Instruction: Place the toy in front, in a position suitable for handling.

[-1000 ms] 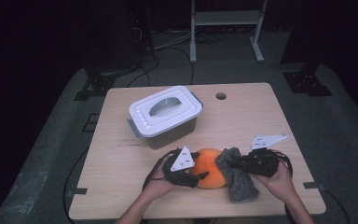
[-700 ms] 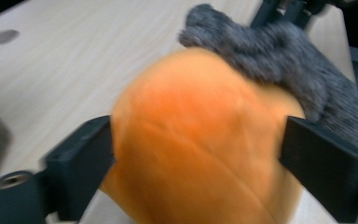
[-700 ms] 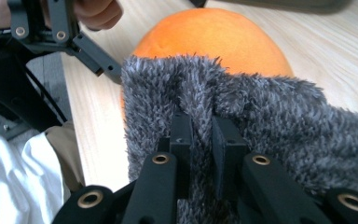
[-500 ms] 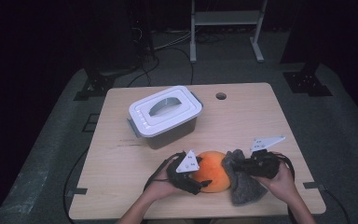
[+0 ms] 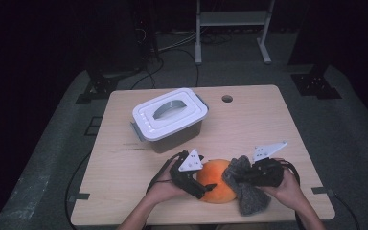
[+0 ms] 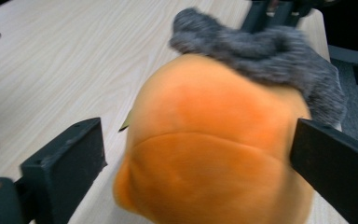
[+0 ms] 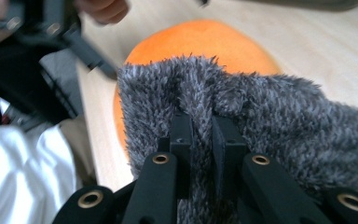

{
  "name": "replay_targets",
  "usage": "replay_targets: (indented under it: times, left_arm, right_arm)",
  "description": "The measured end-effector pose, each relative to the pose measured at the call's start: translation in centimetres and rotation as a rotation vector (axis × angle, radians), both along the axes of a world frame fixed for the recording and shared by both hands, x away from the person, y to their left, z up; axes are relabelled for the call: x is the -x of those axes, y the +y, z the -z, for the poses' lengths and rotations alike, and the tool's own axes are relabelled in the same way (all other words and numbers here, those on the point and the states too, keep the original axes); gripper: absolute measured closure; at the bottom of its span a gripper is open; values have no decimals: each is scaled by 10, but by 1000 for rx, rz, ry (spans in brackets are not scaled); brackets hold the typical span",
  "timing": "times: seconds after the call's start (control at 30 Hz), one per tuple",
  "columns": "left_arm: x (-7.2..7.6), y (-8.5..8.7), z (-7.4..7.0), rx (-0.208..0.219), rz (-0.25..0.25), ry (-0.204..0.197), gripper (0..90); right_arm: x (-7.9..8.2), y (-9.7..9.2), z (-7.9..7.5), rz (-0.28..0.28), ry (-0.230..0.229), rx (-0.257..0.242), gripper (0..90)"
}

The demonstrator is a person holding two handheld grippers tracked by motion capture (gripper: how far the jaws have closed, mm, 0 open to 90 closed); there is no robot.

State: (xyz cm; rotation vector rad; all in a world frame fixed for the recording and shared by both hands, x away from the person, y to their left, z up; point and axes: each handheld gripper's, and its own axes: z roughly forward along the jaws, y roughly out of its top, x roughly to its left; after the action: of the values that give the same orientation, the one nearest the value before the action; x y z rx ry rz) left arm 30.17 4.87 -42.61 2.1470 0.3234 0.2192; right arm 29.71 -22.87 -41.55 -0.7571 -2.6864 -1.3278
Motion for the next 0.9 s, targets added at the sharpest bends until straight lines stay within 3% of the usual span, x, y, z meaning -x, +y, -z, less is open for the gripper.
replay_targets:
  times: [0.1,0.13,0.23,0.3,0.4,0.43,0.5,0.6,0.73,0.8,0.83,0.87,0.9]
  left_arm:
    - [-2,-4,7,-6,28,59,37]
    - [-1,-5,8,-9,36,54,70]
    - [6,-5,5,-31,27,-27,230]
    - [9,-5,3,-28,30,-65,283]
    - [16,-9,-1,-24,16,-146,302]
    - [18,-11,-3,-20,3,-189,305]
    - [21,-12,-4,-32,1,-233,305]
    - [20,-10,-3,-39,16,-200,250]
    - [11,-9,-3,-25,12,-83,57]
    - [7,-11,2,-32,30,-7,34]
    - [8,-11,4,-33,35,-8,60]
    - [11,-11,5,-52,38,-59,92]
    - [13,-11,4,-57,38,-75,130]
  right_arm:
    - [0,-3,1,-13,17,-8,798]
    - [0,-4,1,-13,18,-6,798]
    - [-1,-7,-5,16,18,-9,803]
    - [-1,-10,-12,42,4,-41,806]
    - [1,-12,-25,85,-41,-115,806]
    - [2,-11,-28,90,-51,-121,806]
    - [3,-5,-30,96,-79,-111,805]
    - [1,3,-21,86,-63,-73,801]
    - [3,9,-9,-3,-19,-50,801]
    - [6,11,-9,-27,-23,-45,800]
    - [8,12,-10,-34,-26,-39,799]
    - [8,12,-11,-27,-30,-35,799]
    - [8,10,-12,-15,-27,-37,799]
